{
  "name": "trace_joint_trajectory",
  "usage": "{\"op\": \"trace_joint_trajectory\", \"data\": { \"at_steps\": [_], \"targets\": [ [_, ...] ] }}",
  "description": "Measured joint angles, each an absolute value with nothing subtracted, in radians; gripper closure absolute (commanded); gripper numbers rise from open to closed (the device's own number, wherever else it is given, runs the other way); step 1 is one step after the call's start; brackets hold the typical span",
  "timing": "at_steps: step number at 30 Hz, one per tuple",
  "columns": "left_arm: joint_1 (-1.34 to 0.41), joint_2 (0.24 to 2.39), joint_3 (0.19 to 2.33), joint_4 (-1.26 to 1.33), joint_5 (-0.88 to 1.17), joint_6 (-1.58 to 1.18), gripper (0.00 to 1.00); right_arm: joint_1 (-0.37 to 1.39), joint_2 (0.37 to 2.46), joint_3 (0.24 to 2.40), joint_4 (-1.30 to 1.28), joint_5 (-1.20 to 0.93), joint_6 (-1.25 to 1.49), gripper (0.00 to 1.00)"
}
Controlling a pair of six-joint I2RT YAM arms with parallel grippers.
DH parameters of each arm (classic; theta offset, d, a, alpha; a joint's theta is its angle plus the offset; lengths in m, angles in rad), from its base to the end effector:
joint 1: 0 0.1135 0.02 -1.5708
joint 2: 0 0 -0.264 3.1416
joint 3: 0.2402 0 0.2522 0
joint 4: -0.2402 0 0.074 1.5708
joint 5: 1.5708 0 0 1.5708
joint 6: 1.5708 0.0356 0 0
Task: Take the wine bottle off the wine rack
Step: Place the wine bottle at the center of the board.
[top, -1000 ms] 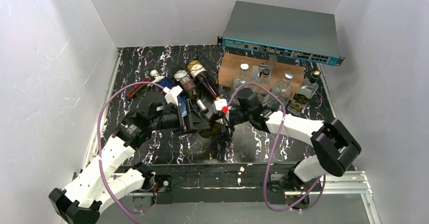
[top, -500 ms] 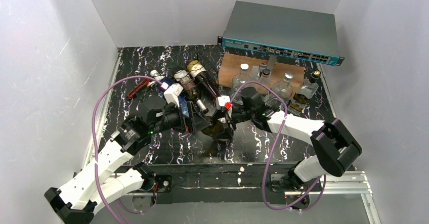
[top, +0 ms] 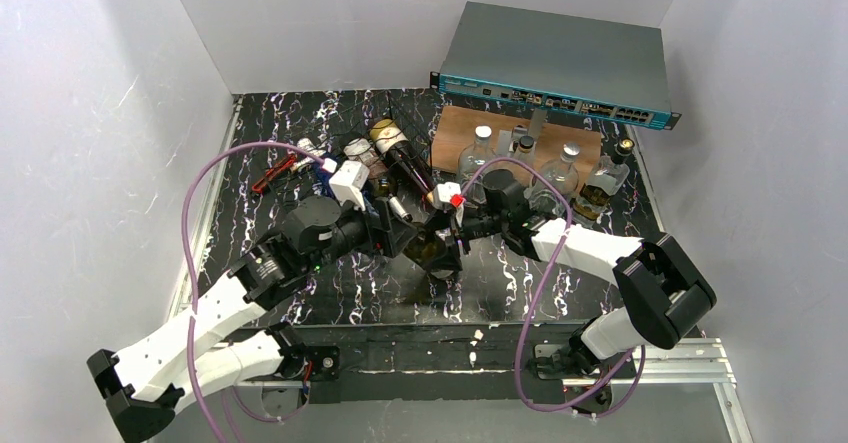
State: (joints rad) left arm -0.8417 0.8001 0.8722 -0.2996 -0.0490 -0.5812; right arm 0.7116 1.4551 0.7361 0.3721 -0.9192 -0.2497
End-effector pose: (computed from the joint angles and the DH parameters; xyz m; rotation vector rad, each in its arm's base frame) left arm 0.1231 -0.1352 0.3557 0.2108 1.8948 -0.9540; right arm 0.2112 0.2195 0.2270 -1.4177 1.3363 1.1824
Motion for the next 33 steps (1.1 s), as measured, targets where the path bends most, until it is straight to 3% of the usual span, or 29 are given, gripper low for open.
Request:
{"op": "trace_joint_trajectory", "data": {
  "at_steps": [7, 14, 21, 24, 27, 30, 33],
  "targets": [
    [-0.929, 0.878, 0.873, -0.275, -0.15, -0.53, 0.42, 0.697, 1.455, 0.725, 0.396, -0.921, -0.229, 0.52],
    [-0.999, 0.914, 0.888, -0.268, -0.271, -0.466, 0.44, 0.694, 1.455, 0.723, 0.401, -0.924, -0.218, 0.52],
    [-1.008, 0.916, 0.89, -0.233, -0.358, -0.447, 0.6, 0.691, 1.455, 0.723, 0.401, -0.925, -0.215, 0.52],
    [-1.01, 0.916, 0.89, -0.223, -0.375, -0.447, 0.75, 0.687, 1.455, 0.723, 0.403, -0.925, -0.213, 0.52],
    [-1.012, 0.917, 0.89, -0.207, -0.372, -0.445, 0.98, 0.685, 1.455, 0.723, 0.412, -0.926, -0.216, 0.51],
    [-1.012, 0.918, 0.89, -0.204, -0.369, -0.445, 1.0, 0.683, 1.455, 0.723, 0.414, -0.927, -0.216, 0.44],
    [-1.012, 0.918, 0.89, -0.202, -0.364, -0.443, 1.0, 0.683, 1.455, 0.723, 0.415, -0.928, -0.216, 0.2]
  ]
}}
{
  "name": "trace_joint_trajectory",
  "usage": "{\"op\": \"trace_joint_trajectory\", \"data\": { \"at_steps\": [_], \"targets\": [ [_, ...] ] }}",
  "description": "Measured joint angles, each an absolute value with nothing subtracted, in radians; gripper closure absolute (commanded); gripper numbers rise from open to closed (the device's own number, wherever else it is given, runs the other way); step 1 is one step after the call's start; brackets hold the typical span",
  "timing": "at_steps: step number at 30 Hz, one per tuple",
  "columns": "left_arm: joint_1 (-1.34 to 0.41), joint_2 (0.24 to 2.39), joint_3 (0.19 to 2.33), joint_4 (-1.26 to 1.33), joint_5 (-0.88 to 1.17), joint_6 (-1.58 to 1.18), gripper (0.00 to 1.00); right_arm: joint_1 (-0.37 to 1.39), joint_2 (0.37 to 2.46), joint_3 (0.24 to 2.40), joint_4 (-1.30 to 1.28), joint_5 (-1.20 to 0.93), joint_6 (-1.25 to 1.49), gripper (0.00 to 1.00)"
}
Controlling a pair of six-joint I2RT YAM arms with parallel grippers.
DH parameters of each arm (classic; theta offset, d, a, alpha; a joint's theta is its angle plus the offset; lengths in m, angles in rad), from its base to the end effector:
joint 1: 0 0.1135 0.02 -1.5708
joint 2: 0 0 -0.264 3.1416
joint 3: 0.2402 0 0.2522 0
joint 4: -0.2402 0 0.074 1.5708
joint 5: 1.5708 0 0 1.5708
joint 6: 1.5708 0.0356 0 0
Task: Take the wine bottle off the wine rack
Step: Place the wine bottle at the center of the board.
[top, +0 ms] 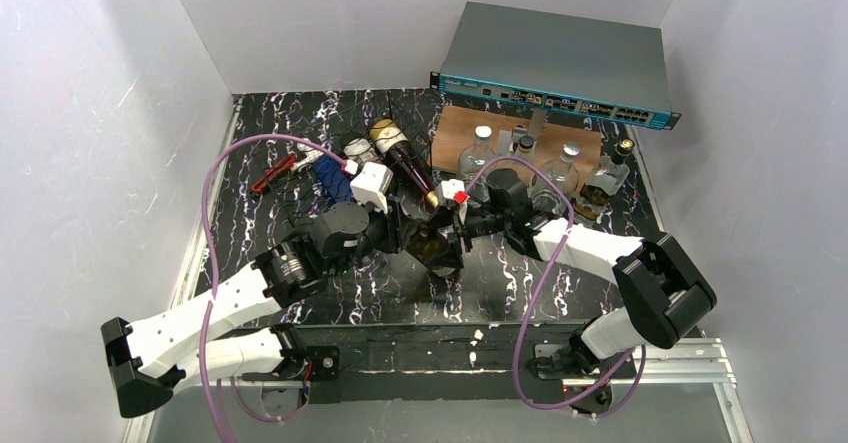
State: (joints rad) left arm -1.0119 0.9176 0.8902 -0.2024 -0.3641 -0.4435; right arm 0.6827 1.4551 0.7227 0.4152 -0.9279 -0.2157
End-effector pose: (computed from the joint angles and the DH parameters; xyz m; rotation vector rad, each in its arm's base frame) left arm 0.1224 -0.1718 0.3520 0.2558 1.8249 -0.7112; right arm 0.2166 0.2129 0.2268 -1.3769 1.3457 1.1845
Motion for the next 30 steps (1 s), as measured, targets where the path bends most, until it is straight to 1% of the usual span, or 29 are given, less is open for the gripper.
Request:
{"op": "trace_joint_trajectory", "data": {
  "at_steps": [2, 3, 10, 13, 20, 24, 30],
  "targets": [
    [-1.012, 0.918, 0.89, -0.202, -0.36, -0.442, 1.0, 0.683, 1.455, 0.722, 0.416, -0.928, -0.215, 0.04],
    [-1.012, 0.918, 0.89, -0.202, -0.358, -0.44, 1.0, 0.683, 1.455, 0.722, 0.416, -0.929, -0.215, 0.02],
    [-1.012, 0.918, 0.905, -0.233, -0.335, -0.419, 1.0, 0.681, 1.436, 0.722, 0.426, -0.967, -0.213, 0.02],
    [-1.012, 0.913, 0.918, -0.265, -0.318, -0.411, 1.0, 0.66, 1.425, 0.735, 0.361, -1.029, -0.278, 0.02],
    [-1.012, 0.813, 0.943, -0.435, -0.284, -0.382, 1.0, 0.59, 1.375, 0.798, 0.126, -1.117, -0.464, 0.02],
    [-1.012, 0.803, 1.031, -0.6, -0.307, -0.344, 1.0, 0.57, 1.355, 0.807, 0.084, -1.129, -0.501, 0.02],
    [-1.012, 0.775, 1.148, -0.774, -0.395, -0.287, 1.0, 0.564, 1.349, 0.81, 0.054, -1.133, -0.525, 0.02]
  ]
}}
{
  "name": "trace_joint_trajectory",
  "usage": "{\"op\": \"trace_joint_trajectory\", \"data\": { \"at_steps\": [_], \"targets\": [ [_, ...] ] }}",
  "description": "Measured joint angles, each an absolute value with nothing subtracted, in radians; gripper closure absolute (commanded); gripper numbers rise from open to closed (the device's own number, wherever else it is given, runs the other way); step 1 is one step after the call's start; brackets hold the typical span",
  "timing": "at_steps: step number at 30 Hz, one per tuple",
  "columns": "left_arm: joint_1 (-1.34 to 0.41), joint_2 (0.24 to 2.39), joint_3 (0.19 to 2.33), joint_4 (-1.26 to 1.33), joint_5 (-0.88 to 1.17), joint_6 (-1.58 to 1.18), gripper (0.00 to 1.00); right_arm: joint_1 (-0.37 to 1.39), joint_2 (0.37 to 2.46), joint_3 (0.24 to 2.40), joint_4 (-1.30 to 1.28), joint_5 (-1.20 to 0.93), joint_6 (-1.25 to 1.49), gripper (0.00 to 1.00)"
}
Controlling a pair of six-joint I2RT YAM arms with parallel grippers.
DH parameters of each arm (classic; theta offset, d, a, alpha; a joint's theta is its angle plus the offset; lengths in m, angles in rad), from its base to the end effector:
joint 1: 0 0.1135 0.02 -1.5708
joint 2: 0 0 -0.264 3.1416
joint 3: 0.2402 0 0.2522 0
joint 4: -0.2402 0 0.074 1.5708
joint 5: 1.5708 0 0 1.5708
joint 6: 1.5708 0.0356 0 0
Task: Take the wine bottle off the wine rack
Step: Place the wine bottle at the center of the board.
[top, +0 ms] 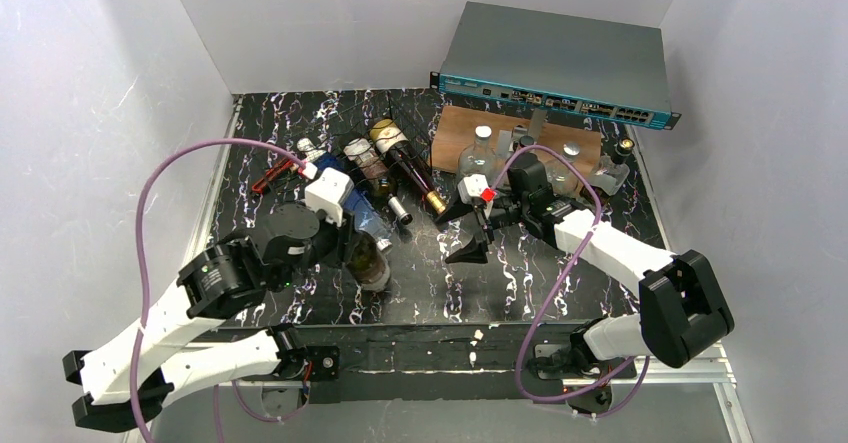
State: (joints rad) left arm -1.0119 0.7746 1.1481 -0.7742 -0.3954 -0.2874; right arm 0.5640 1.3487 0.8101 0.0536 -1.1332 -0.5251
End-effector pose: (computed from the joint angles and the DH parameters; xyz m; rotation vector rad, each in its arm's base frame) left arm 0.0837 -0.1079 0.4017 0.4494 1.9164 -0.4706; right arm 0.2208 0.1778 0.2553 -1.5277 1.1850 1.1693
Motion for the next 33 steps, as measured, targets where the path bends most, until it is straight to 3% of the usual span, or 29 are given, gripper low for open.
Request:
{"op": "trace_joint_trajectory", "data": {
  "at_steps": [17, 33],
  "targets": [
    [-0.985, 0.847, 1.238, -0.976, -0.648, -0.192, 1.0, 0.56, 1.349, 0.81, 0.05, -1.133, -0.54, 0.02],
    [-0.675, 0.805, 1.144, -0.965, -0.702, -0.229, 1.0, 0.551, 1.349, 0.81, 0.05, -1.134, -0.551, 0.02]
  ]
}}
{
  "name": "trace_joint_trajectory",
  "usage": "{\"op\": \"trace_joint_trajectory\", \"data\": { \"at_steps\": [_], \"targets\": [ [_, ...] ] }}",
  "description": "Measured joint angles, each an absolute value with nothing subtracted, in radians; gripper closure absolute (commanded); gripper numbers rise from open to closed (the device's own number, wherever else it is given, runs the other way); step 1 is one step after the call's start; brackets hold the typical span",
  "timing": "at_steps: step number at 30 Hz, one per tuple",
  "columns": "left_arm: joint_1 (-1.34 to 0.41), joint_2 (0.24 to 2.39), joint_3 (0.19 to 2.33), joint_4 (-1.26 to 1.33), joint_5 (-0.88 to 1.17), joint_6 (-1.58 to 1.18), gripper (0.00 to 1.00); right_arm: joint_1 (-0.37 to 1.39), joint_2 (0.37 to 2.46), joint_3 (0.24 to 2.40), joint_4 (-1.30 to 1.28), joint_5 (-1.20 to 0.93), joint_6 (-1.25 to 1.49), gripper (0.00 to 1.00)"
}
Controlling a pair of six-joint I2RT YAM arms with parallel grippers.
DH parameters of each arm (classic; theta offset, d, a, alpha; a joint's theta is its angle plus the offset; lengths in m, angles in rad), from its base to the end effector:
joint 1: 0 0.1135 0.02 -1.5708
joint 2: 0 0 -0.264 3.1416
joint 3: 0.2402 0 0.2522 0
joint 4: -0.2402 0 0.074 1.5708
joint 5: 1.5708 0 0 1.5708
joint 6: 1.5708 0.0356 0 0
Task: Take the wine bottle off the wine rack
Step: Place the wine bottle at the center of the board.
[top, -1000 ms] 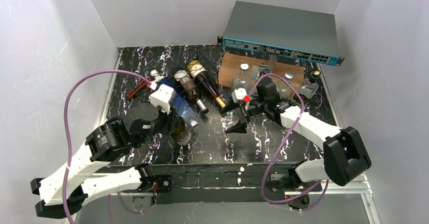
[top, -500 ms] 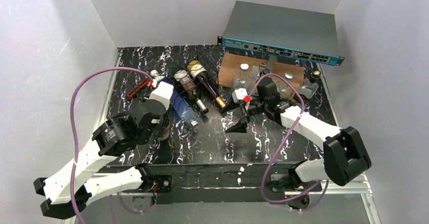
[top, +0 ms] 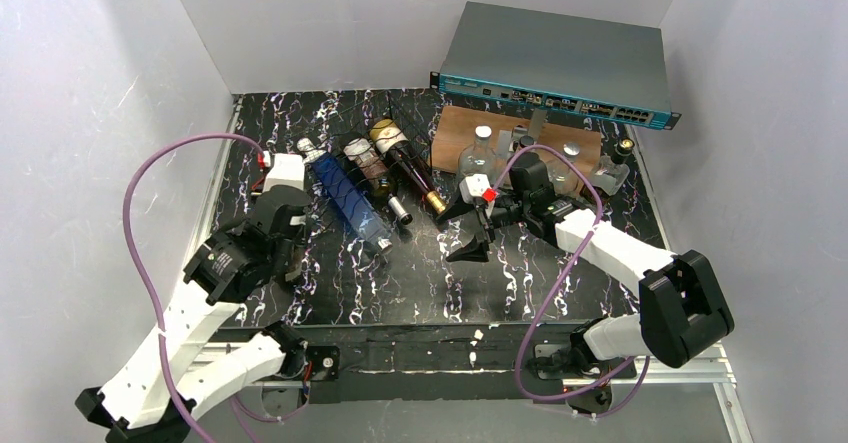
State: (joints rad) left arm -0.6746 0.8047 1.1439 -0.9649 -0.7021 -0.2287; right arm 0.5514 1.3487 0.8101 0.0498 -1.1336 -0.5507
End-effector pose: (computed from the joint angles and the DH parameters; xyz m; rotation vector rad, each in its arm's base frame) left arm 0.1159 -0.0632 0.3826 0.0773 2.0395 0.2134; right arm 0.2229 0.1750 0.2550 -1.5295 1.1737 1.1465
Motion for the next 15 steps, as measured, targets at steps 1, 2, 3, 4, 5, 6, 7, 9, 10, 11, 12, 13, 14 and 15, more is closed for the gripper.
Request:
{"op": "trace_joint_trajectory", "data": {
  "at_steps": [1, 2, 3, 4, 5, 6, 7, 9, 10, 11, 12, 13, 14, 15],
  "targets": [
    [-0.653, 0.804, 1.139, -0.956, -0.712, -0.232, 1.0, 0.551, 1.348, 0.81, 0.05, -1.133, -0.551, 0.02],
    [-0.633, 0.804, 1.134, -0.947, -0.719, -0.233, 1.0, 0.55, 1.348, 0.81, 0.05, -1.133, -0.551, 0.02],
    [-0.599, 0.804, 1.127, -0.933, -0.724, -0.233, 1.0, 0.55, 1.348, 0.81, 0.05, -1.133, -0.551, 0.02],
    [-0.565, 0.805, 1.121, -0.92, -0.728, -0.234, 1.0, 0.55, 1.348, 0.81, 0.05, -1.134, -0.551, 0.02],
    [-0.534, 0.805, 1.117, -0.91, -0.73, -0.234, 1.0, 0.55, 1.348, 0.81, 0.05, -1.134, -0.551, 0.02],
    [-0.503, 0.806, 1.113, -0.895, -0.731, -0.231, 1.0, 0.55, 1.348, 0.81, 0.05, -1.135, -0.551, 0.02],
    [-0.457, 0.805, 1.105, -0.87, -0.731, -0.227, 1.0, 0.55, 1.348, 0.81, 0.05, -1.137, -0.551, 0.02],
    [-0.387, 0.804, 1.089, -0.818, -0.729, -0.215, 1.0, 0.55, 1.348, 0.81, 0.05, -1.141, -0.551, 0.01],
    [-0.353, 0.805, 1.082, -0.788, -0.727, -0.207, 1.0, 0.55, 1.348, 0.81, 0.05, -1.143, -0.551, 0.02],
    [-0.321, 0.809, 1.075, -0.754, -0.725, -0.199, 1.0, 0.55, 1.348, 0.81, 0.05, -1.147, -0.551, 0.02],
    [-0.289, 0.813, 1.073, -0.729, -0.719, -0.194, 1.0, 0.55, 1.348, 0.81, 0.05, -1.15, -0.551, 0.02],
    [-0.258, 0.822, 1.073, -0.701, -0.712, -0.191, 1.0, 0.55, 1.348, 0.81, 0.05, -1.153, -0.551, 0.02],
    [-0.228, 0.832, 1.073, -0.672, -0.702, -0.19, 1.0, 0.55, 1.348, 0.81, 0.05, -1.155, -0.551, 0.02],
    [-0.197, 0.846, 1.073, -0.641, -0.69, -0.191, 1.0, 0.55, 1.347, 0.81, 0.05, -1.156, -0.551, 0.01]
  ]
}}
